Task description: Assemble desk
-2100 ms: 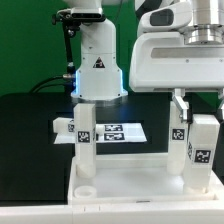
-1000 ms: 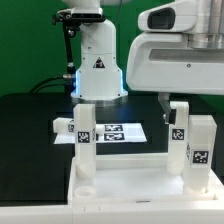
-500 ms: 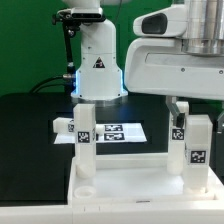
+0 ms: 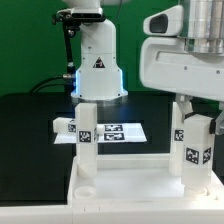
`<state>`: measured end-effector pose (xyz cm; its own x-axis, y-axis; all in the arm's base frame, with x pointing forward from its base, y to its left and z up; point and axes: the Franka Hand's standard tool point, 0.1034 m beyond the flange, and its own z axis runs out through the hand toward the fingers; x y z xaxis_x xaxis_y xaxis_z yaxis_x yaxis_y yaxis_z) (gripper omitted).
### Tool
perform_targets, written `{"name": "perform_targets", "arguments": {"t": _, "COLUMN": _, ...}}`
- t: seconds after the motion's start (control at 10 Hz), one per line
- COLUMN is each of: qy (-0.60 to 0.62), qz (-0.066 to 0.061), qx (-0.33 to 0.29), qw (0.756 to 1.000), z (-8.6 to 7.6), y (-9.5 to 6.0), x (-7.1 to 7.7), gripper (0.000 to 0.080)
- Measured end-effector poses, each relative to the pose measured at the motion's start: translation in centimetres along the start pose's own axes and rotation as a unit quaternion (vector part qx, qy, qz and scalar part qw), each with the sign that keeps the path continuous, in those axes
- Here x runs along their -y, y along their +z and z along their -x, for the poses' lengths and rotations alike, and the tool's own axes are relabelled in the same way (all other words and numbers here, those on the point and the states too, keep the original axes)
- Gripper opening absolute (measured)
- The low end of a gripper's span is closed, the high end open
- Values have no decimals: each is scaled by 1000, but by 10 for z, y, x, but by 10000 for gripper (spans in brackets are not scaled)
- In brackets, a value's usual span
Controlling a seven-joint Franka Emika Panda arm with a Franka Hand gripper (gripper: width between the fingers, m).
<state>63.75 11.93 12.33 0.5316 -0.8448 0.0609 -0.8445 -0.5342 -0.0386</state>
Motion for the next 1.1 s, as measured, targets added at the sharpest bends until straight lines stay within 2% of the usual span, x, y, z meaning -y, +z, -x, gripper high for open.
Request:
{"name": "perform_targets", "arguments": {"t": 0.2, "qy": 137, "qz": -18, "qx": -9, "qw": 990, "z": 5, "y": 1, "x": 1, "gripper": 285}}
{"name": "perform_targets", "arguments": {"t": 0.3, "qy": 209, "qz": -31, "qx": -4, "qw": 977, "z": 8, "y": 1, "x": 1, "gripper": 285}}
{"name": "perform_targets", "arguments": {"t": 0.4, "qy": 272, "qz": -36, "qx": 3, "qw": 962, "z": 9, "y": 1, "x": 3, "gripper": 286}}
{"name": "perform_targets", "arguments": {"t": 0.5, "qy": 312, "qz": -56, "qx": 9, "qw": 948, "z": 12, "y": 2, "x": 5, "gripper": 286}}
{"name": "perform_targets", "arguments": {"t": 0.6, "qy": 299, "qz": -56, "qx": 10, "qw": 953, "z": 14, "y": 1, "x": 5, "gripper": 286}}
{"name": "perform_targets", "arguments": {"t": 0.7, "qy": 225, "qz": -51, "qx": 4, "qw": 973, "z": 13, "y": 1, "x": 3, "gripper": 288}}
{"name": "perform_targets", "arguments": {"t": 0.8, "qy": 121, "qz": -47, "qx": 0, "qw": 991, "z": 11, "y": 1, "x": 1, "gripper": 398}}
{"name": "perform_targets", "arguments": {"t": 0.9, "qy": 38, "qz": -47, "qx": -4, "qw": 998, "z": 8, "y": 0, "x": 0, "gripper": 531}}
{"name": "perform_targets", "arguments": {"t": 1.0, "qy": -12, "qz": -46, "qx": -6, "qw": 999, "z": 6, "y": 0, "x": -1, "gripper": 531}}
{"name": "perform_targets", "arguments": {"t": 1.1, "qy": -46, "qz": -45, "qx": -8, "qw": 998, "z": 6, "y": 1, "x": -1, "gripper": 625}}
